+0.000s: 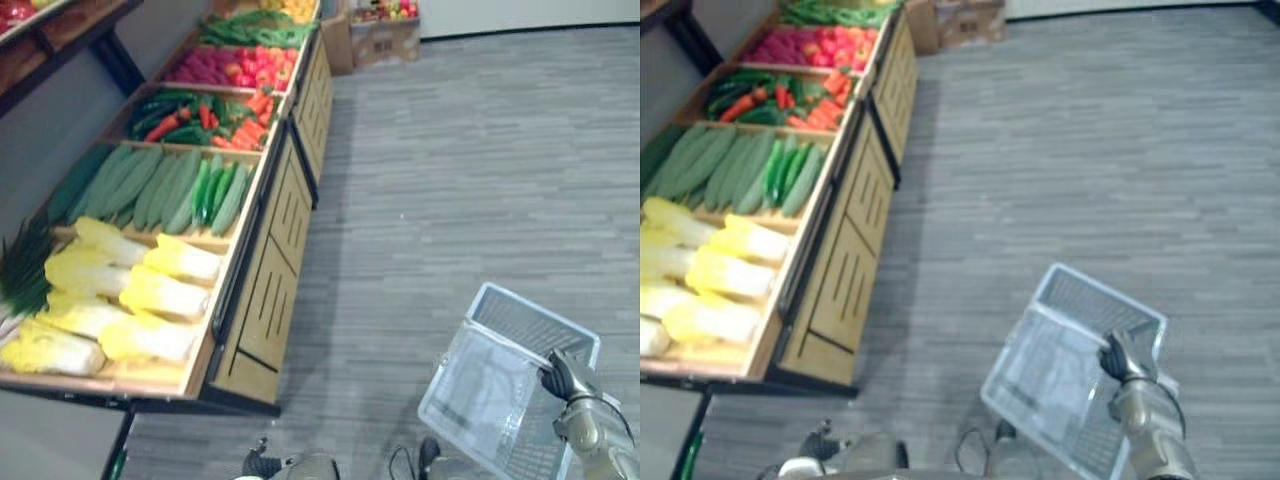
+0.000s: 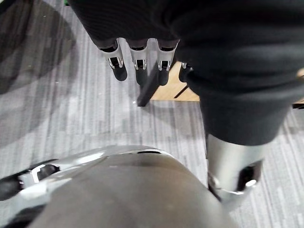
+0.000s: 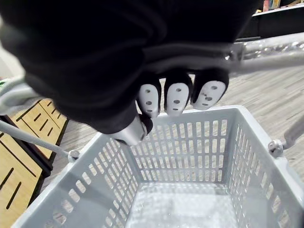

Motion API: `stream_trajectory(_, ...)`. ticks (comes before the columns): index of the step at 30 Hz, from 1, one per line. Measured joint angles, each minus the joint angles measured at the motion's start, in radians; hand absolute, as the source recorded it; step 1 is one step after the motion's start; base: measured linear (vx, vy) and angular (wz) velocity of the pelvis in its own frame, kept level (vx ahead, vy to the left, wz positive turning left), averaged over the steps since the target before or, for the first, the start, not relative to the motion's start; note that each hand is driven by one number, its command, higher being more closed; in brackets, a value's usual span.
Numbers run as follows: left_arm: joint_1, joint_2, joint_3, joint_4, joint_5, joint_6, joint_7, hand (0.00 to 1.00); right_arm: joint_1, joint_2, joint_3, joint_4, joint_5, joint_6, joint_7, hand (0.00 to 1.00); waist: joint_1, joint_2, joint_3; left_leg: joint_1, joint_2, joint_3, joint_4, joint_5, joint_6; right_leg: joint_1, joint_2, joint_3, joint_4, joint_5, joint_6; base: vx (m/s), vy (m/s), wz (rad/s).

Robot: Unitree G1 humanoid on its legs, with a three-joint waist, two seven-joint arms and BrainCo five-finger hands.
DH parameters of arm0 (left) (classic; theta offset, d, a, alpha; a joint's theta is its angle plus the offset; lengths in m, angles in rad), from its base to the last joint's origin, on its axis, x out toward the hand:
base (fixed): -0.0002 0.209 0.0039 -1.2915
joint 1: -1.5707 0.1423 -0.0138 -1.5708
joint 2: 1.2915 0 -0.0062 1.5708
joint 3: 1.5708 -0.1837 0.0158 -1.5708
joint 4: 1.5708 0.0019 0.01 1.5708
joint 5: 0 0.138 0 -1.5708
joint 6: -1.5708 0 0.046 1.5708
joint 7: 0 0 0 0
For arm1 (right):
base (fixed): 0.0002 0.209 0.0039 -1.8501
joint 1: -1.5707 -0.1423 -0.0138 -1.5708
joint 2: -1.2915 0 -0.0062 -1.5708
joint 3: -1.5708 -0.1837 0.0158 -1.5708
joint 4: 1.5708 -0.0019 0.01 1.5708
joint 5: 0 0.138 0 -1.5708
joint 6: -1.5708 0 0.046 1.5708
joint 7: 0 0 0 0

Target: Pick vegetable in the basket

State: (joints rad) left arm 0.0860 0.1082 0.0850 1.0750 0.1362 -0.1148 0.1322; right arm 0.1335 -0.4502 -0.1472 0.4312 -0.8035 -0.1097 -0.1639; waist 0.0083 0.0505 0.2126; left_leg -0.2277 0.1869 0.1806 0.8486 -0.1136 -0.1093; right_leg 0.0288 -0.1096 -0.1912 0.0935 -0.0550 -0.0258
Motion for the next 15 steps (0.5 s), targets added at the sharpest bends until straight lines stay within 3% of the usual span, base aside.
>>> stream_trajectory(1, 0.000, 0.000, 0.000, -0.004, 0.000, -0.006, 0.000, 0.00, 0.000, 0.000, 0.000, 0.002, 0.000, 0.000, 0.000, 1.00, 0.013, 0.000, 0.000, -0.035, -0.017, 0.030, -0.121, -0.017, 0.005, 0.023, -0.008, 0.014, 0.000, -0.014, 0.017, 0.32, 0.088, -0.39)
stream_trajectory(3, 0.002, -0.002, -0.003, -0.003, 0.001, -0.007, 0.005, 0.00, 0.004, 0.000, -0.001, 0.008, 0.000, 0.000, -0.001, 1.00, 0.019, 0.002, -0.001, -0.038, -0.064, 0.053, -0.416, 0.010, 0.002, 0.066, -0.027, 0.022, -0.011, -0.039, 0.050, 0.34, 0.139, -0.27)
stream_trajectory(4, 0.011, -0.010, -0.008, -0.003, 0.001, -0.007, 0.010, 0.00, 0.013, -0.003, 0.000, 0.008, 0.000, 0.000, -0.003, 1.00, 0.019, 0.017, -0.009, -0.029, -0.085, 0.053, -0.632, 0.077, -0.008, 0.093, -0.026, 0.023, -0.034, -0.052, 0.067, 0.46, 0.264, -0.15)
stream_trajectory(5, 0.030, -0.026, -0.008, -0.002, 0.001, -0.008, 0.015, 0.00, 0.026, -0.007, 0.000, 0.008, 0.000, 0.000, -0.005, 1.00, 0.019, 0.047, -0.024, -0.044, -0.076, 0.053, -0.745, 0.105, -0.015, 0.125, -0.005, 0.025, -0.059, -0.073, 0.082, 0.39, 0.231, -0.13)
stream_trajectory(6, 0.041, -0.034, -0.008, -0.003, 0.001, -0.008, 0.018, 0.00, 0.031, -0.012, 0.004, 0.008, 0.000, 0.000, -0.005, 1.00, 0.020, 0.067, -0.033, -0.058, -0.060, 0.058, -0.755, 0.096, -0.014, 0.139, 0.011, 0.025, -0.065, -0.086, 0.092, 0.45, 0.289, -0.10)
stream_trajectory(7, 0.046, -0.037, -0.006, -0.001, 0.002, -0.007, 0.018, 0.00, 0.033, -0.010, 0.015, 0.013, 0.000, 0.002, -0.005, 1.00, 0.023, 0.086, -0.041, -0.071, -0.047, 0.067, -0.719, 0.159, 0.035, 0.171, 0.025, 0.029, -0.071, -0.110, 0.109, 0.48, 0.283, 0.13)
stream_trajectory(8, 0.056, -0.021, 0.002, -0.003, 0.006, -0.006, 0.017, 0.00, 0.033, -0.009, 0.060, 0.013, 0.000, 0.005, -0.005, 1.00, 0.023, 0.041, -0.052, -0.083, -0.054, 0.176, -0.636, 0.149, 0.070, 0.206, -0.024, 0.026, -0.080, -0.129, 0.088, 0.57, 0.316, 0.20)
stream_trajectory(10, 0.055, -0.017, 0.011, -0.003, 0.009, -0.006, 0.018, 0.00, 0.023, -0.015, 0.074, 0.013, 0.000, 0.003, -0.005, 1.00, 0.025, 0.027, -0.051, -0.086, -0.056, 0.223, -0.612, 0.127, 0.104, 0.207, -0.045, 0.028, -0.071, -0.130, 0.085, 0.46, 0.199, 0.21)
stream_trajectory(11, 0.056, -0.021, 0.041, -0.002, 0.026, -0.002, 0.017, 0.00, 0.003, -0.021, 0.107, 0.014, 0.000, 0.000, 0.001, 1.00, 0.032, 0.014, -0.049, -0.065, -0.086, 0.246, -0.593, 0.095, 0.172, 0.181, -0.089, 0.036, 0.032, -0.119, 0.096, 0.44, 0.205, 0.19)
stream_trajectory(12, 0.059, -0.023, 0.041, -0.001, 0.028, 0.003, 0.017, 0.00, 0.000, -0.020, 0.118, 0.017, -0.001, 0.000, 0.002, 1.00, 0.036, 0.008, -0.048, -0.046, -0.102, 0.245, -0.595, 0.084, 0.186, 0.170, -0.104, 0.040, 0.094, -0.115, 0.104, 0.53, 0.267, 0.25)
stream_trajectory(14, 0.078, -0.020, 0.037, -0.002, 0.032, 0.011, 0.018, 0.00, -0.007, -0.015, 0.150, 0.023, -0.003, -0.004, 0.004, 1.00, 0.050, -0.009, -0.045, 0.035, -0.141, 0.244, -0.627, 0.038, 0.189, 0.070, -0.153, 0.093, 0.403, -0.051, 0.251, 0.40, 0.212, 0.19)
stream_trajectory(15, 0.090, -0.010, 0.026, -0.003, 0.033, 0.013, 0.018, 0.00, -0.039, 0.008, 0.155, 0.042, -0.003, -0.003, -0.005, 1.00, 0.047, -0.020, -0.050, 0.092, -0.176, 0.222, -0.656, 0.017, 0.189, -0.034, -0.164, 0.179, 0.647, 0.068, 0.326, 0.43, 0.183, 0.40)
